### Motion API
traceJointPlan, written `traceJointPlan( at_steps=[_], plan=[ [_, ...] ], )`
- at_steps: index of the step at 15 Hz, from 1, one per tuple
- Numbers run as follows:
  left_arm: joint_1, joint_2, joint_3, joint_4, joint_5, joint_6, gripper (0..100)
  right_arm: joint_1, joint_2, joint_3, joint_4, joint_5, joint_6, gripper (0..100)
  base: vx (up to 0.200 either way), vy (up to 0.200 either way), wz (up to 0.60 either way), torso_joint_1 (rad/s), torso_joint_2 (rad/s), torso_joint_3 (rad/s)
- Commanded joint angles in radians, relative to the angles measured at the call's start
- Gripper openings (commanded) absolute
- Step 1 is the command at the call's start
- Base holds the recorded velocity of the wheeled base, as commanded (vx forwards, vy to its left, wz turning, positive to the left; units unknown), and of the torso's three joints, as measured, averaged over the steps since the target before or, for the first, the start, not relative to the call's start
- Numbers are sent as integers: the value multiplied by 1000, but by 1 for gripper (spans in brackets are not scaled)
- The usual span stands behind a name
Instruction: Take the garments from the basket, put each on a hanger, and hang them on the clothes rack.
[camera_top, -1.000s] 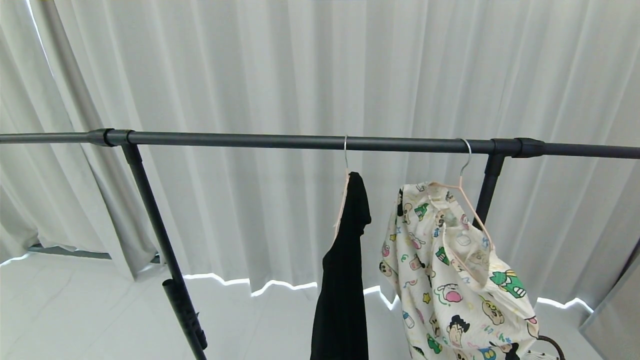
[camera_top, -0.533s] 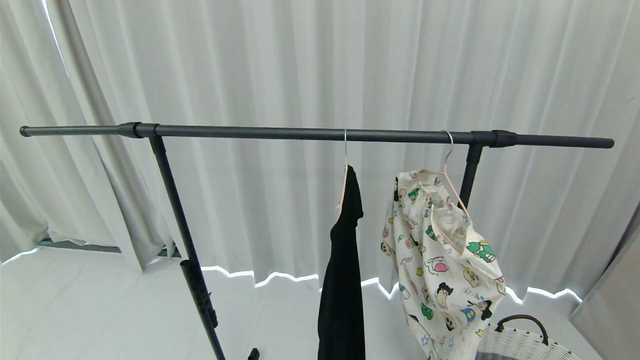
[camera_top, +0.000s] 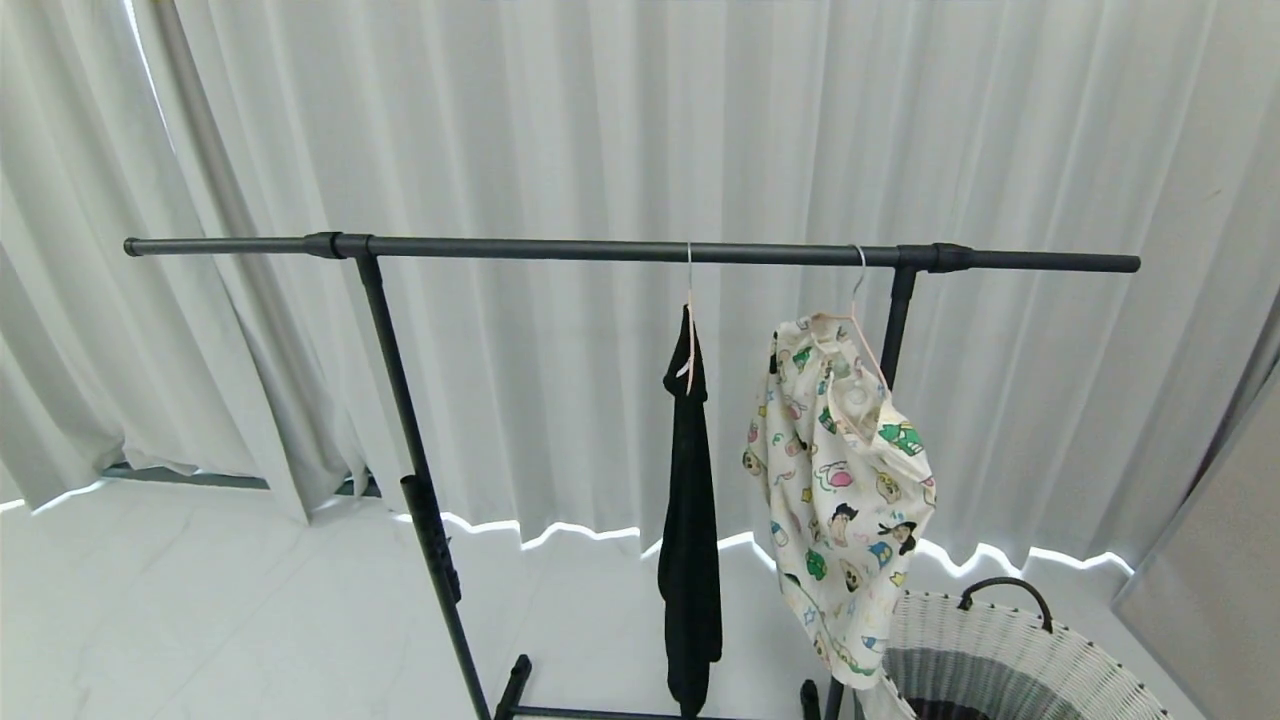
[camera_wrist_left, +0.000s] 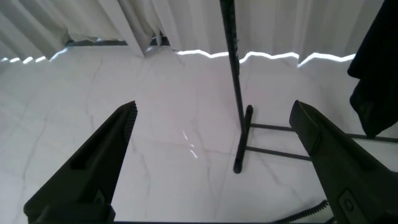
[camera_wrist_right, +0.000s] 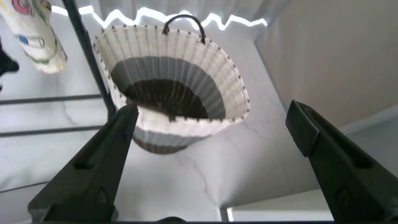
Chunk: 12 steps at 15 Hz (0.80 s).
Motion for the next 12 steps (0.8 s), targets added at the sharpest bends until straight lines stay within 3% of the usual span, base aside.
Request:
traceJointPlan(
  at_steps=[1, 4, 6, 8, 9, 10, 12],
  plan=[
    [3, -73, 0, -1, 1, 17, 100, 1, -27, 0, -1, -9, 0, 100, -200, 0, 0, -7, 12, 2],
    [75, -131, 0, -1, 1, 14, 100, 1, -116, 0, -1, -32, 0, 100, -200, 0, 0, 2, 4, 1],
    [146, -214, 0, -1, 1, 14, 100, 1, -215, 0, -1, -24, -16, 100, 0, 0, 0, 0, 0, 0],
    [146, -397, 0, -1, -1, 14, 100, 7, -389, 0, -1, 8, -14, 100, 0, 0, 0, 0, 0, 0],
    [147, -415, 0, -1, -1, 13, 100, 8, -415, 0, -1, 8, -13, 100, 0, 0, 0, 0, 0, 0],
    [158, -430, 0, -1, 1, -76, 100, 8, -536, 0, -1, 5, -11, 100, 0, 0, 0, 0, 0, 0],
    [160, -430, 0, -1, 5, -205, 100, 4, -553, 0, -8, 4, 7, 100, 0, 0, 0, 0, 0, 0]
  ],
)
